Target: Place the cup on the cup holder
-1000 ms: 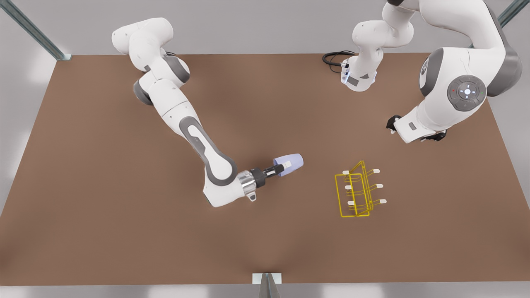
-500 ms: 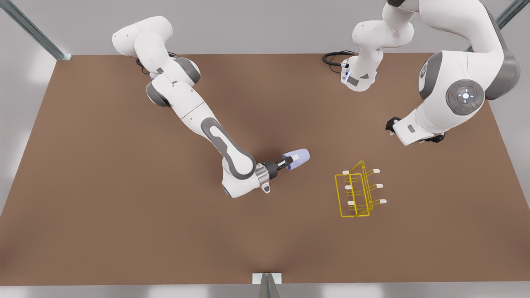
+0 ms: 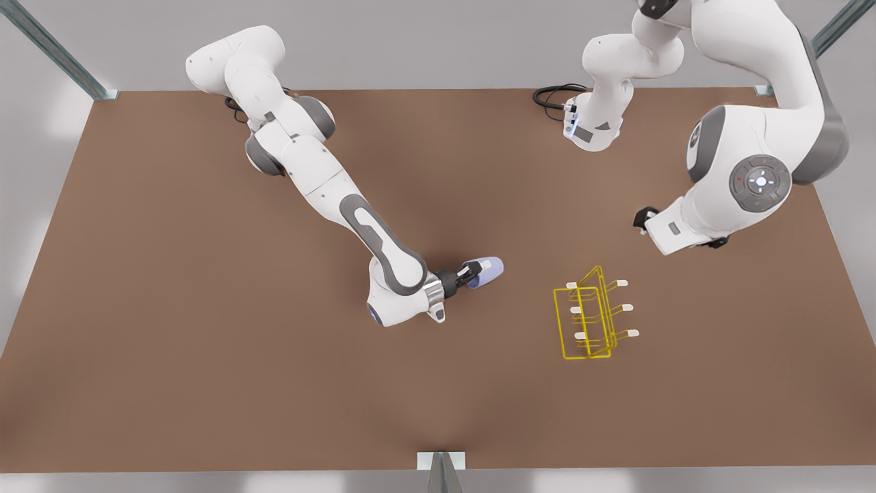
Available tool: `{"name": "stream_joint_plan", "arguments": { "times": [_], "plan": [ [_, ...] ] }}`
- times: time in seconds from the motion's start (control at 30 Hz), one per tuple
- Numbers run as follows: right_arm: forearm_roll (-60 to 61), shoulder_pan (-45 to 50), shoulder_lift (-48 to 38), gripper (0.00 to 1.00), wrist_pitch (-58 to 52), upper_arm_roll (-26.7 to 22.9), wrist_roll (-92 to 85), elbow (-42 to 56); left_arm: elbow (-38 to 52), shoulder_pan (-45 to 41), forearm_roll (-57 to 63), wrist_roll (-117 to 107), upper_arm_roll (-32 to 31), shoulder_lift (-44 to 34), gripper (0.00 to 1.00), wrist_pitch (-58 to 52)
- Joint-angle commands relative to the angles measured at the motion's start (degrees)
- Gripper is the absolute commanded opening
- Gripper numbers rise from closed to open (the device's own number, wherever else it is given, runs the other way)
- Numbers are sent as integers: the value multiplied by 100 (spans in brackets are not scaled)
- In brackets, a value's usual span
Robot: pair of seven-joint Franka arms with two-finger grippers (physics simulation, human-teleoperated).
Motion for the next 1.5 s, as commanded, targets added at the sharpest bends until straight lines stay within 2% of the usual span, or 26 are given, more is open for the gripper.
{"name": "stream_joint_plan", "arguments": {
  "times": [0.0, 0.07, 0.1, 0.13, 0.17, 0.3, 0.5, 0.57, 0.63, 0.67, 0.7, 0.73, 0.77, 0.8, 0.83, 0.87, 0.9, 0.93, 0.97, 1.07, 1.47],
  "plan": [
    [-9, 6, 12, 36, 137, 3, -648, -7, 2, -1, 10, 1, 1, 42, 100, 113],
    [-9, 6, 21, 44, 146, 3, -648, -33, 2, -1, 10, 1, 1, 60, 100, 105],
    [-9, 6, 21, 45, 181, 3, -648, -33, 2, -1, 18, 1, 1, 60, 100, 105],
    [-9, 15, 21, 51, 181, 3, -648, -42, 2, -1, 10, 1, 1, 78, 100, 105],
    [-9, 15, 21, 65, 181, 3, -639, -42, 2, -1, 10, 1, 1, 78, 100, 113],
    [-27, -152, -23, 100, 287, 3, -683, -367, 2, -1, 1, 1, 1, 78, 100, 166],
    [-650, -943, -506, 100, 190, 11, -1167, -1114, 20, -291, 1, -8, -26, 86, 100, 377],
    [-913, -1119, -708, 100, -275, 11, -1114, -1158, 46, -580, -52, -16, -43, 262, 100, 439],
    [-1247, -1417, -1024, 100, -522, 11, -1096, -1246, 266, -1231, -1035, 298, -35, 798, 100, 613],
    [-1467, -1584, -1138, 100, -697, 11, -896, -1238, 231, -1406, -1150, 981, -35, 920, 100, 982],
    [-1881, -2015, -1437, 100, -1312, 20, -394, -1123, 231, -1688, -1142, 1952, -35, 1334, 100, 1282],
    [-2791, -2322, -1692, 100, -1777, 20, 263, -1115, 231, -1819, -1142, 2303, -35, 1527, 100, 1344],
    [-4144, -2516, -2165, 100, -2339, 20, 1195, -1106, 222, -1908, -1185, 2357, -43, 1720, 100, 1423],
    [-5463, -2604, -3034, 100, -2535, 11, 1959, -1106, 39, -2171, -1283, 2322, -35, 1870, 100, 1922],
    [-6625, -2499, -3906, 100, -2859, 82, 3147, -1123, -620, -2242, -1107, 2418, -35, 1853, 100, 2863],
    [-7593, -2341, -4671, 100, -3509, 82, 3474, -1167, -920, -2330, -1010, 2585, -35, 1818, 100, 3347],
    [-7963, -2455, -5260, 100, -3993, 55, 3676, -1316, -1620, -2330, -844, 2796, -35, 1678, 100, 4363],
    [-7910, -3008, -6218, 100, -3363, 73, 3764, -2247, -2282, -2330, -615, 2875, -35, 1572, 100, 5386],
    [-7893, -3219, -6605, 100, -3168, 73, 3703, -2837, -2502, -2330, -518, 2981, -35, 1563, 100, 5756],
    [-7849, -3360, -6527, 100, -3168, 64, 3729, -2398, -2590, -2330, -509, 2998, -35, 1633, 100, 6353],
    [-7770, -3756, -6298, 100, -3361, 38, 3729, -2407, -2678, -2541, -544, 2946, -17, 1730, 100, 6556]
  ]
}}
